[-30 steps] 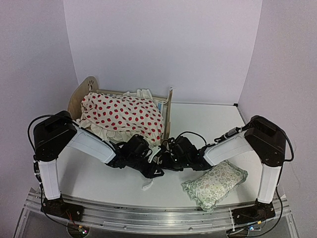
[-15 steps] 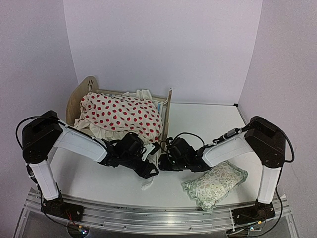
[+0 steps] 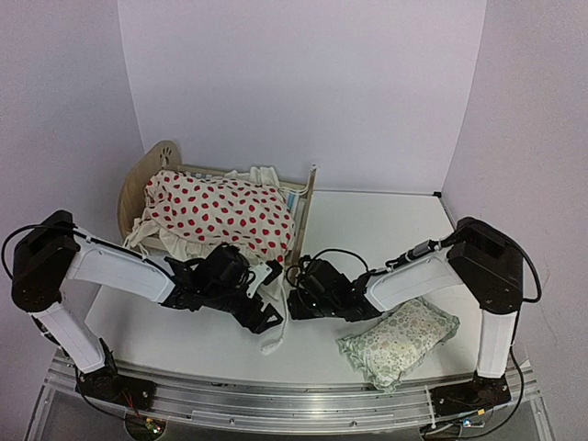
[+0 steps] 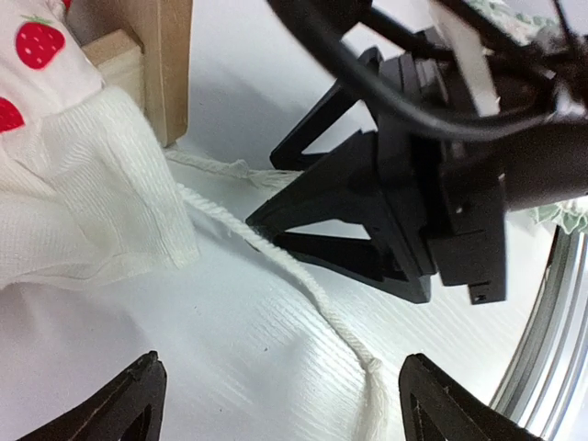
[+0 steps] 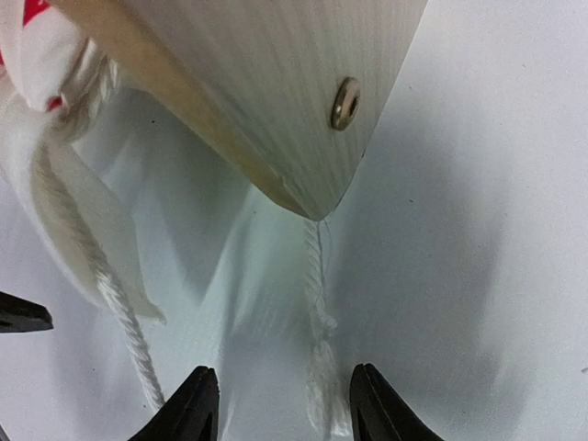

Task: Set up the pet bed
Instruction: Cross the right ropes of the mattress at the bed frame base.

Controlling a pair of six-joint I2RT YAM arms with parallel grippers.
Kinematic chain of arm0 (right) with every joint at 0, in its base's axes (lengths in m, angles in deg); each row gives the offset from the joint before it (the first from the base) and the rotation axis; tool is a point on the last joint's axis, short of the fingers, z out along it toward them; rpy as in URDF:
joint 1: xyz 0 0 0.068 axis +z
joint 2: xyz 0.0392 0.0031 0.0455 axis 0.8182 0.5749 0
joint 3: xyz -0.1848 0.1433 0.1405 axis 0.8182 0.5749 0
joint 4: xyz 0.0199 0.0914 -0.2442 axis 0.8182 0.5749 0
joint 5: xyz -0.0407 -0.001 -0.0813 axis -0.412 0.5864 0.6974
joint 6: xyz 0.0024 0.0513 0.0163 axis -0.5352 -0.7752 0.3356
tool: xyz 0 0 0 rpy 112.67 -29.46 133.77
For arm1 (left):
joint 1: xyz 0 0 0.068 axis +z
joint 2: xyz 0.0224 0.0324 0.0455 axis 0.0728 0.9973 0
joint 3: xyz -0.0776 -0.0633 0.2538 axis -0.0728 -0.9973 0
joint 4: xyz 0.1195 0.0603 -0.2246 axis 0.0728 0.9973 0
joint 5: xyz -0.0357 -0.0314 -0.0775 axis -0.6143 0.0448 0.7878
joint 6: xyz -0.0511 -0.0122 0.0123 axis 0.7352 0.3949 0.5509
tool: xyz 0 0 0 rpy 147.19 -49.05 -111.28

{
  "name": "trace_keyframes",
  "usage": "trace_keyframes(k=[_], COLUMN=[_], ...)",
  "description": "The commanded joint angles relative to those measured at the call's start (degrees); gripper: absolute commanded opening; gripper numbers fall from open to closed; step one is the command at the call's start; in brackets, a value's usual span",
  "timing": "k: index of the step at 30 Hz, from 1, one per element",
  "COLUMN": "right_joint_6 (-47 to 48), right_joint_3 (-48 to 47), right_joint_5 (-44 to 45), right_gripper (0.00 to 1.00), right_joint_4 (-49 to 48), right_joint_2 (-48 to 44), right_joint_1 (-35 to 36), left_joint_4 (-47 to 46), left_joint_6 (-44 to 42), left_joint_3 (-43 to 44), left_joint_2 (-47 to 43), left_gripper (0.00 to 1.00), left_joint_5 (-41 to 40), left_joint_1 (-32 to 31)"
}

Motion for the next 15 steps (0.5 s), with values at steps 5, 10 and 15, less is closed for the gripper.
trace_keyframes(k=[5, 10, 15], right_joint_6=[3.0, 3.2, 3.3], right_joint_3=[-3.3, -3.3, -2.8], right_joint_5=[0.5, 0.9, 0.5], right_gripper=[0.36, 0.14, 0.00], right_joint_4=[-0.2, 0.6, 0.7], right_joint_2=[3.2, 3.5, 3.3], right_joint_1=[2.0, 2.2, 2.3], left_joint_4=[-6.9, -9.5, -14.1], left_joint_6=[2.4, 4.6, 11.7], left_joint_3=[-6.5, -7.8, -12.3], left_joint_2=[-8.8, -9.3, -12.9], left_gripper=[0.93, 0.99, 1.00], left_joint_5=[-6.8, -9.7, -16.0], left_joint_1=[0.3, 0.3, 0.3])
